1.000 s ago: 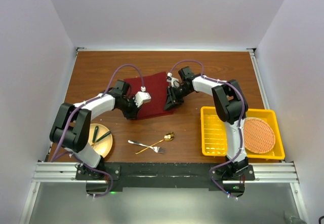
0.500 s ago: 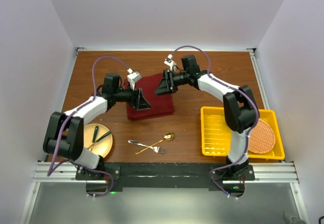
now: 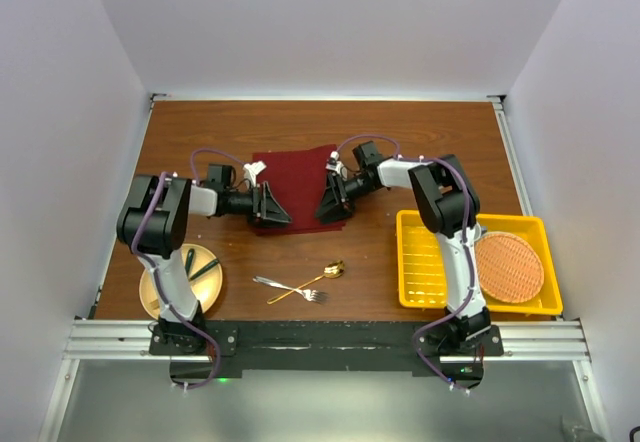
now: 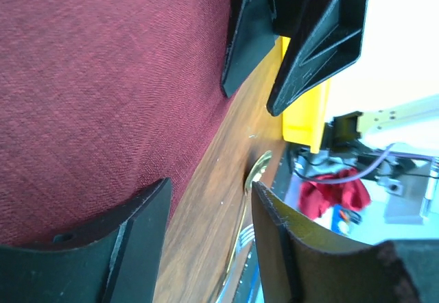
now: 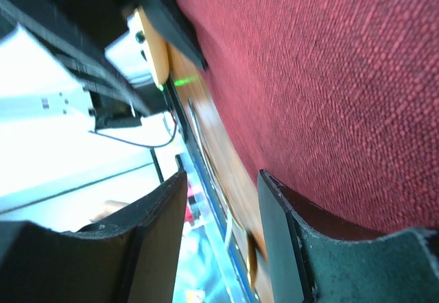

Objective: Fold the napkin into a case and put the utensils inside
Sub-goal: Smooth out the lower triangle-folded napkin at the center of the board.

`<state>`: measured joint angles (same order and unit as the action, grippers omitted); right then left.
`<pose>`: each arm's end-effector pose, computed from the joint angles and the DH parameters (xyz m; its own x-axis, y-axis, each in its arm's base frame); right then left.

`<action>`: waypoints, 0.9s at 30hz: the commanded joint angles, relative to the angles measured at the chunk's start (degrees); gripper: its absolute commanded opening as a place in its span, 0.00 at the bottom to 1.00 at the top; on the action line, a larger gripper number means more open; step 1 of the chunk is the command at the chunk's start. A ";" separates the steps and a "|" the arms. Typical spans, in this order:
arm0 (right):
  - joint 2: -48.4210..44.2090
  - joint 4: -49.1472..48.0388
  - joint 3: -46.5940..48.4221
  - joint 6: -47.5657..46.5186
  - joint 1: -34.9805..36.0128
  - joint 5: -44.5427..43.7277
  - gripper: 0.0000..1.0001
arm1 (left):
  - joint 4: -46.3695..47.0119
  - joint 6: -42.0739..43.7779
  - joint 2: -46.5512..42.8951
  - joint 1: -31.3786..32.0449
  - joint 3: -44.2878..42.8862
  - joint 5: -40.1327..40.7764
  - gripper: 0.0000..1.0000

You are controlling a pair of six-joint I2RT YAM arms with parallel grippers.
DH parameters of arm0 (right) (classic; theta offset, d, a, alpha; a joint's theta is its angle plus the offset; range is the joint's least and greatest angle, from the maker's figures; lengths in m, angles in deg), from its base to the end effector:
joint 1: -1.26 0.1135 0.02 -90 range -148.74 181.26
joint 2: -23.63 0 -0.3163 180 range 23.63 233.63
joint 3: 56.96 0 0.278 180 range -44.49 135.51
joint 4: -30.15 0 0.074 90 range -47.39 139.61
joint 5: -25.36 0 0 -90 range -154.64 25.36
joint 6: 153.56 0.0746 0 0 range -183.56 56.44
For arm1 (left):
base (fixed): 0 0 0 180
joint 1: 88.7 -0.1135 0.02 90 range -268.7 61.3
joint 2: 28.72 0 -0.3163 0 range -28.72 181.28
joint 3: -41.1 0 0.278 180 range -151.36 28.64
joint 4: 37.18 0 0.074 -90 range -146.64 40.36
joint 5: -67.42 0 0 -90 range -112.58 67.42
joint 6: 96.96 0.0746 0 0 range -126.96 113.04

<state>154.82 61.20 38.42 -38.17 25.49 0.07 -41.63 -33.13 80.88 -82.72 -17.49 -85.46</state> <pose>0.4240 0.2648 0.0915 -0.9717 -0.2364 0.0015 -0.0916 0.3820 0.9196 0.3534 -0.1038 0.1064 -0.9776 -0.0997 -0.1855 0.1318 0.3976 -0.9081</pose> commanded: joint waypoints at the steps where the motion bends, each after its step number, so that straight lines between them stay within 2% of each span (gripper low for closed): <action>1: 1.43 16.64 1.63 -13.07 0.64 -0.13 0.51 | -11.23 9.46 4.57 -1.67 -4.57 2.25 0.54; 5: -0.76 27.09 9.00 -22.82 1.88 7.06 0.52 | -24.66 21.84 2.12 -1.41 -12.20 -3.64 0.50; 6: -0.85 30.16 13.72 -23.36 1.18 8.49 0.53 | -27.75 28.39 1.67 -1.32 -14.23 -5.14 0.50; 8: -0.68 29.85 18.23 -19.53 -0.23 9.91 0.52 | -37.13 34.41 1.32 -0.62 -20.97 -7.44 0.49; 9: -0.77 24.88 21.21 -17.06 -2.06 8.78 0.53 | -39.10 37.57 1.58 -0.44 -22.93 -7.70 0.48; 10: -1.46 20.65 21.76 -13.99 -2.95 7.29 0.52 | -39.38 37.43 1.93 -0.18 -24.43 -7.10 0.48; 11: -1.90 15.30 20.63 -6.48 -3.92 3.10 0.52 | -38.26 36.55 2.11 -0.09 -26.01 -6.48 0.47; 12: -2.52 1.33 18.79 -1.27 -5.58 1.49 0.51 | -36.16 32.98 2.11 -0.09 -26.20 -5.69 0.47; 13: -2.70 -7.08 16.77 4.70 -6.12 0.43 0.50 | -30.39 30.59 2.02 -0.09 -25.86 -3.77 0.47; 14: -2.09 -14.21 15.10 12.42 -6.47 -1.15 0.48 | -28.07 28.83 2.19 -0.09 -25.42 -2.10 0.45; 15: -1.04 -18.02 15.95 13.36 -6.82 -4.03 0.47 | -26.40 26.64 2.37 -0.09 -25.41 -0.51 0.45; 17: 3.51 -16.14 20.76 12.50 -6.74 -6.08 0.45 | -23.04 24.79 4.12 -0.09 -26.11 2.65 0.45; 19: 5.73 -17.87 21.59 14.15 -6.74 -7.57 0.43 | -22.08 24.07 6.66 -0.09 -26.99 4.85 0.45; 21: 7.75 -21.75 20.54 16.88 -6.74 -8.89 0.41 | -22.68 23.63 8.60 -0.09 -28.48 5.82 0.44; 26: 9.08 -18.87 16.42 13.91 -6.83 -11.70 0.38 | -25.66 25.90 10.89 -0.09 -27.35 9.25 0.40; 27: 8.64 -18.77 15.18 13.38 -6.83 -11.88 0.37 | -27.07 28.69 11.24 -0.18 -27.17 9.87 0.39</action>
<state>164.97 43.83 57.06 -24.90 17.86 -8.89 -66.24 -8.26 91.42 -82.94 -44.37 -79.34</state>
